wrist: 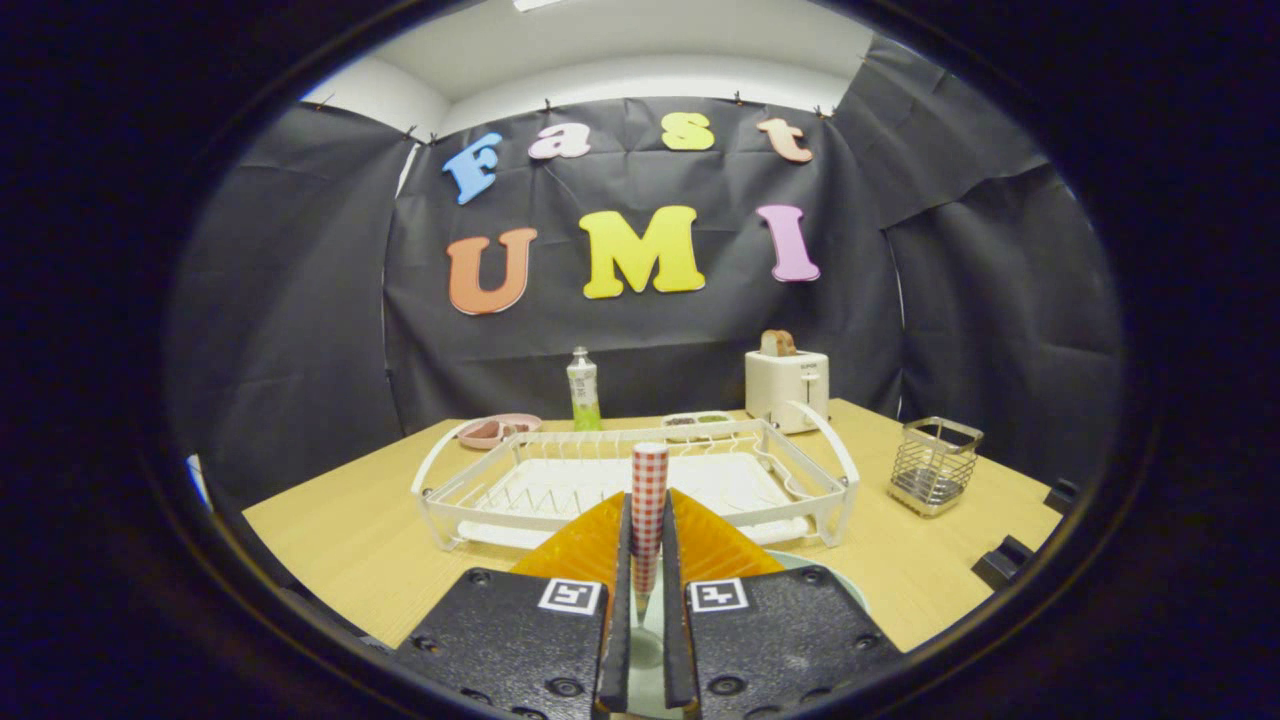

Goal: Take the plate from the dish rack, then take the spoon from the basket and place it into the plate.

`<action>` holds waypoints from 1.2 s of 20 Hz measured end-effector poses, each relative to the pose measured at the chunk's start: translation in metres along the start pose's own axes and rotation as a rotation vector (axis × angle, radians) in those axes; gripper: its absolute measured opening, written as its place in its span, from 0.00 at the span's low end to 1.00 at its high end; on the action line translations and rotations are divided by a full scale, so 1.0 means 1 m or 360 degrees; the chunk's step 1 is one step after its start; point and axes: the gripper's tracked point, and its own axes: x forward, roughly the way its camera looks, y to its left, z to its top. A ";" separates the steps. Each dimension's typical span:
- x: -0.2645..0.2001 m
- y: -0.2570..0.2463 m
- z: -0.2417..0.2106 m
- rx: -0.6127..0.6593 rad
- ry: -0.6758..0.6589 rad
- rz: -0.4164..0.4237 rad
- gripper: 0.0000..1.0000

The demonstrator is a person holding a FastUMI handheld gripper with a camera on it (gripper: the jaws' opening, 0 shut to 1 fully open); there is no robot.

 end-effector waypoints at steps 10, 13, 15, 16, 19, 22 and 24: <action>-0.004 -0.042 -0.009 0.0085 0.0100 0.0003 0.21; -0.015 -0.067 0.008 0.0066 0.0010 -0.0061 0.43; -0.022 -0.075 0.017 0.0030 -0.0015 -0.0054 0.62; -0.025 -0.081 0.020 0.0005 -0.0008 -0.0052 0.79; -0.040 -0.096 0.036 -0.0022 -0.0034 -0.0073 0.95; -0.055 -0.111 0.052 -0.0047 -0.0061 -0.0102 1.00; -0.067 -0.118 0.063 -0.0042 -0.0071 -0.0120 1.00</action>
